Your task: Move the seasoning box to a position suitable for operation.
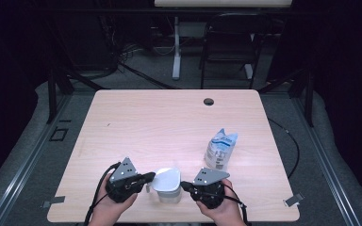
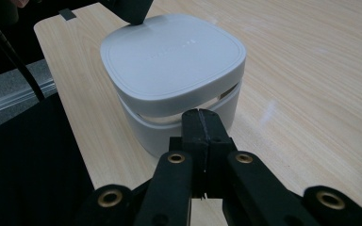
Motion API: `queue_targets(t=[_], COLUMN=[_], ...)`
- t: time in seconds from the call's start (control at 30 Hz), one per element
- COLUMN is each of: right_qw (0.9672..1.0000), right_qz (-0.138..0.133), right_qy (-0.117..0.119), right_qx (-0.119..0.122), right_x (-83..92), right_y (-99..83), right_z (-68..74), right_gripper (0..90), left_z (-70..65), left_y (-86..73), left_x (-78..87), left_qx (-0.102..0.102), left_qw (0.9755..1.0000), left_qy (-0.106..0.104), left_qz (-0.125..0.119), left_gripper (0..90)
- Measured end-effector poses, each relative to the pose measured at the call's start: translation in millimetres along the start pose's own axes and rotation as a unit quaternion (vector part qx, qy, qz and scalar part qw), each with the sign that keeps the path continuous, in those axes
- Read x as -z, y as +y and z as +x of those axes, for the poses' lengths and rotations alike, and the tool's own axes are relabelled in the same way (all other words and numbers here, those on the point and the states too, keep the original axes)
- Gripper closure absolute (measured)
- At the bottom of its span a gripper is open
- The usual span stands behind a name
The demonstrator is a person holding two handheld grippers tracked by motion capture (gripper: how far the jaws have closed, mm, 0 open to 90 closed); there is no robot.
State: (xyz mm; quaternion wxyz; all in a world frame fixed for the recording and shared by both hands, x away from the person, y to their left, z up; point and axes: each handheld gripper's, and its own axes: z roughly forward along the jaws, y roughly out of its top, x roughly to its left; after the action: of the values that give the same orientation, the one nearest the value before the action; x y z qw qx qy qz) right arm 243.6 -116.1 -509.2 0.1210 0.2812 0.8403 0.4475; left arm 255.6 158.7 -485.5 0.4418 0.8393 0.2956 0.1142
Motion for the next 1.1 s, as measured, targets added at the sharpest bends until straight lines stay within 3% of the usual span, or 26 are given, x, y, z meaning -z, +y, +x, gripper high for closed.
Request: queue_targets(t=[0.53, 0.97, 1.1], right_qw=[1.0, 1.0, 1.0], right_qz=[0.004, 0.001, -0.001], right_qy=[0.0, 0.001, 0.002], right_qx=[0.001, 0.0, 0.004], right_x=[2.4, 0.7, 0.5], right_y=[16.9, 35.5, 43.9], right_z=[1.4, 5.1, 7.0], right_gripper=[90.0, 90.0, 90.0], left_z=[11.6, 24.1, 25.2], left_y=[-2.8, -9.5, -9.8], left_x=[15.8, 22.3, 21.3], left_qx=[0.016, 0.041, 0.04], left_qw=[0.9997, 0.9987, 0.9987], left_qy=[0.01, 0.017, 0.023], left_qz=[-0.015, -0.024, -0.023], left_gripper=[87.2, 75.3, 71.9])
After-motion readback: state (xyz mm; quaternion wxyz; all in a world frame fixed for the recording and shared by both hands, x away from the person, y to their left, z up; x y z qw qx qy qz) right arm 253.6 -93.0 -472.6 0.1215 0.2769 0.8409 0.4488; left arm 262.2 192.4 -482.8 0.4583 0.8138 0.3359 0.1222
